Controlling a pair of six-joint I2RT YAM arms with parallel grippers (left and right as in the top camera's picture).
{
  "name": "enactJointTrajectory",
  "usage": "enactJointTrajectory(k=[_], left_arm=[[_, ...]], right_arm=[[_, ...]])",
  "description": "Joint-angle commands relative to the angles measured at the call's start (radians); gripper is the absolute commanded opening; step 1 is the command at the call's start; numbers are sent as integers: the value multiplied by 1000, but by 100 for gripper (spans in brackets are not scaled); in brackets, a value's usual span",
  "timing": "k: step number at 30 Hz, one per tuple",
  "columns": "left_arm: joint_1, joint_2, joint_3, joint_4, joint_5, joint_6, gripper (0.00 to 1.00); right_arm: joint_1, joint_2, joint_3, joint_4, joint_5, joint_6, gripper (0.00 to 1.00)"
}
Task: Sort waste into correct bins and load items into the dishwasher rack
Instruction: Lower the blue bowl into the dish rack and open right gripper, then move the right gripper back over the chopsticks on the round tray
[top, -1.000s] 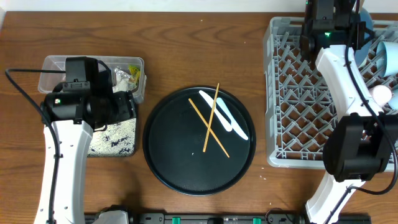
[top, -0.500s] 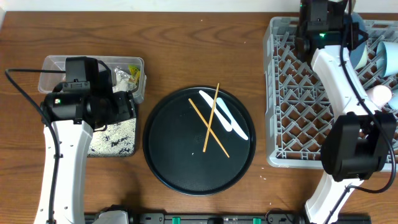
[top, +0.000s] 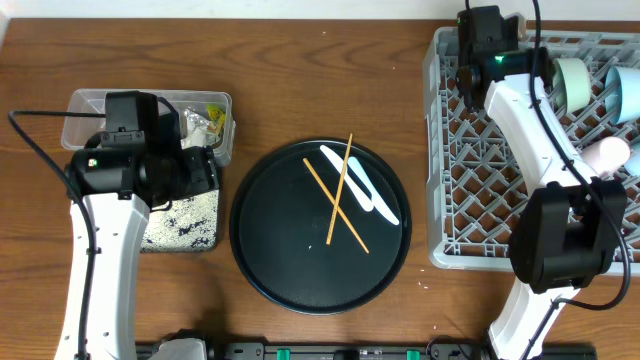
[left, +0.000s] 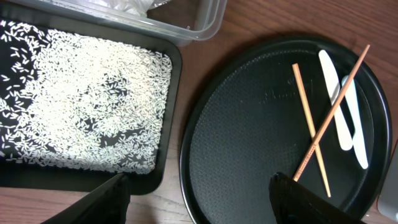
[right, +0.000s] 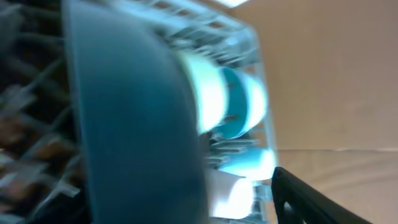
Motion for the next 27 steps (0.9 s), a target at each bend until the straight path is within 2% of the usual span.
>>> enactJointTrajectory(k=[1,12,15,22,27], left_arm=[[5,-7,13,-3,-6,-3,73],[5,-7,13,-3,-5,-3,73],[5,-7,13,-3,-6,-3,73],[5,-7,13,-3,-6,-3,73],[5,-7,13,-3,-6,-3,73]], right_arm=[[6,12,-5,-32,-154,164,77],[40,-51,-5,-107,-215,166,85],[47,-113,-5,-111,-309,162,86],[45,-253,-5,-138,-670,105,89],[46,-300,-5,-220,-758,105,89]])
